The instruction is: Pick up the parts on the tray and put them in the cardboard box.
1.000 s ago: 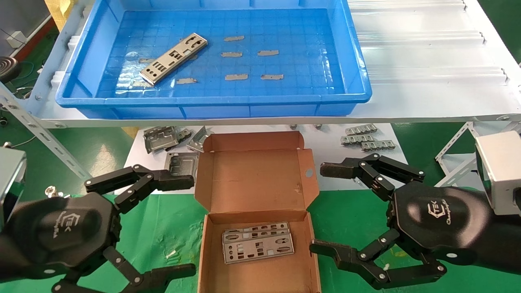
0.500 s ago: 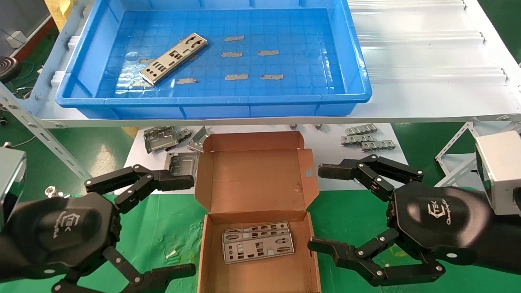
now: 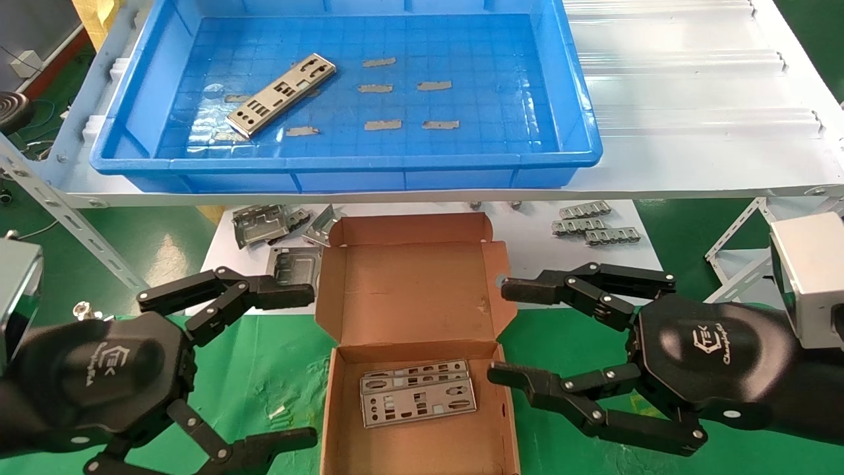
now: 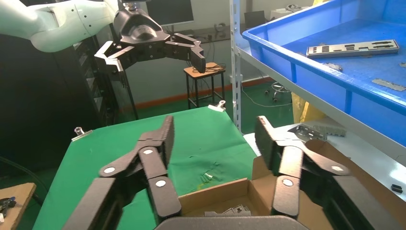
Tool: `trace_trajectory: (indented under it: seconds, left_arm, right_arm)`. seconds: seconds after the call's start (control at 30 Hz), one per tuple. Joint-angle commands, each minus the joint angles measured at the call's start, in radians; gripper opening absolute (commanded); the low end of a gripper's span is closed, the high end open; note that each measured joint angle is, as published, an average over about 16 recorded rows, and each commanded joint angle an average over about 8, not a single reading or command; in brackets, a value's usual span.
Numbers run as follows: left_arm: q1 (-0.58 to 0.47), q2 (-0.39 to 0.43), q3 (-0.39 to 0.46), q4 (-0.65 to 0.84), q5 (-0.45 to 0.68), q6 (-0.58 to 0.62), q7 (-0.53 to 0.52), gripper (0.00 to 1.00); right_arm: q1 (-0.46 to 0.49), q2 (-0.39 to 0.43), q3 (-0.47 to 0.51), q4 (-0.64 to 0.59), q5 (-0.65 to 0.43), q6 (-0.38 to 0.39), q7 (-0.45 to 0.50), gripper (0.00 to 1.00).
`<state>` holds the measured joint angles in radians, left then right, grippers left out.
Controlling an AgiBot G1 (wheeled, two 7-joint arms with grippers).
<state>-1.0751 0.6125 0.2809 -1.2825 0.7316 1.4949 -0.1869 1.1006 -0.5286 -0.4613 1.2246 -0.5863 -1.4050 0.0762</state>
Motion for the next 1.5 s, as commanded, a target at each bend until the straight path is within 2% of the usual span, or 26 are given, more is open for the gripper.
trace_trajectory:
  seconds: [0.03, 0.67, 0.83, 1.0, 1.13, 1.37, 1.5]
  left_arm:
    - [0.000, 0.000, 0.000, 0.000, 0.000, 0.000, 0.000, 1.00]
    - [-0.001, 0.000, -0.001, -0.001, 0.000, 0.000, 0.001, 1.00]
    - [-0.035, 0.002, -0.010, -0.008, 0.006, -0.011, 0.011, 1.00]
    - [-0.143, 0.028, -0.009, 0.003, 0.051, -0.050, 0.006, 1.00]
    - [-0.268, 0.079, 0.022, 0.062, 0.134, -0.095, -0.017, 1.00]
    - [-0.499, 0.220, 0.104, 0.314, 0.304, -0.192, -0.068, 1.00]
    - [-0.610, 0.303, 0.151, 0.489, 0.398, -0.246, -0.054, 1.00]
  right_arm:
    - [0.000, 0.000, 0.000, 0.000, 0.000, 0.000, 0.000, 0.00]
    - [0.000, 0.000, 0.000, 0.000, 0.000, 0.000, 0.000, 0.00]
    - [0.000, 0.000, 0.000, 0.000, 0.000, 0.000, 0.000, 0.00]
    - [0.000, 0.000, 0.000, 0.000, 0.000, 0.000, 0.000, 0.00]
    - [0.000, 0.000, 0.000, 0.000, 0.000, 0.000, 0.000, 0.00]
    - [0.000, 0.000, 0.000, 0.000, 0.000, 0.000, 0.000, 0.00]
    - [0.000, 0.000, 0.000, 0.000, 0.000, 0.000, 0.000, 0.00]
